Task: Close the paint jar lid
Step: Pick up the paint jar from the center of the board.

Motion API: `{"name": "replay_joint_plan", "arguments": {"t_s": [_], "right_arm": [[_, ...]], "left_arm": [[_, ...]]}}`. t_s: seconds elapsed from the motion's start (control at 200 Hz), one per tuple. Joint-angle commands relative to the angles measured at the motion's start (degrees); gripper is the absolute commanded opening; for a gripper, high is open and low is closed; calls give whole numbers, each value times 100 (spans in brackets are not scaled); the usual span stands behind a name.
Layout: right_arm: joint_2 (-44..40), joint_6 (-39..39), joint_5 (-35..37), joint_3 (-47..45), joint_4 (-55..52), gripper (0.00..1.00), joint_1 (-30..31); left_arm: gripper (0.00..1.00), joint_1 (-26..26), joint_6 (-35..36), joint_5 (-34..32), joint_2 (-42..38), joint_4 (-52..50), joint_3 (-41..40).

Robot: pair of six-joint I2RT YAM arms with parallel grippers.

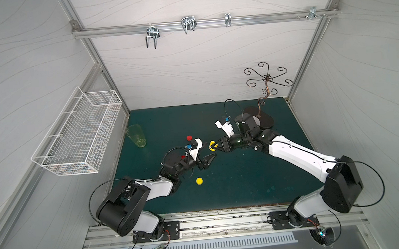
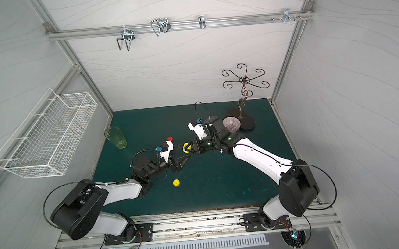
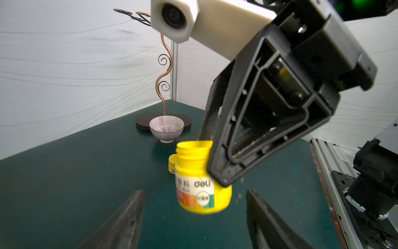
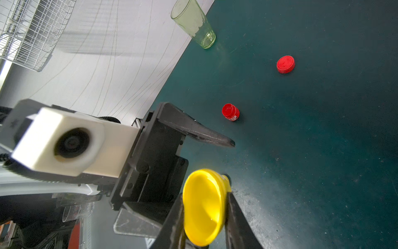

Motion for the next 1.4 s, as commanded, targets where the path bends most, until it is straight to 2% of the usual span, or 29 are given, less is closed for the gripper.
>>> {"name": "replay_joint_plan", "arguments": {"t_s": [0.0, 0.29, 0.62, 0.83, 1.071, 1.271, 1.396], "right_arm": [[25, 143, -73, -67, 140, 27, 60], [40, 200, -82, -83, 189, 27, 80], [158, 227, -140, -108, 237, 27, 159], [173, 227, -106, -83, 262, 27, 181], [170, 279, -89, -66, 304, 27, 176], [207, 280, -142, -65, 285, 26, 193], [208, 255, -155, -76, 265, 26, 242]], "left_arm": [[73, -51, 206, -98, -122, 328, 142], [60, -103, 224, -42, -149, 145, 193], [59, -121, 250, -75, -210, 57, 226], [47, -118, 264, -49, -236, -82, 257], [48, -122, 250, -35, -254, -197, 274], [37, -122, 263, -121, -324, -152, 248], [35, -123, 224, -134, -376, -75, 239]]}}
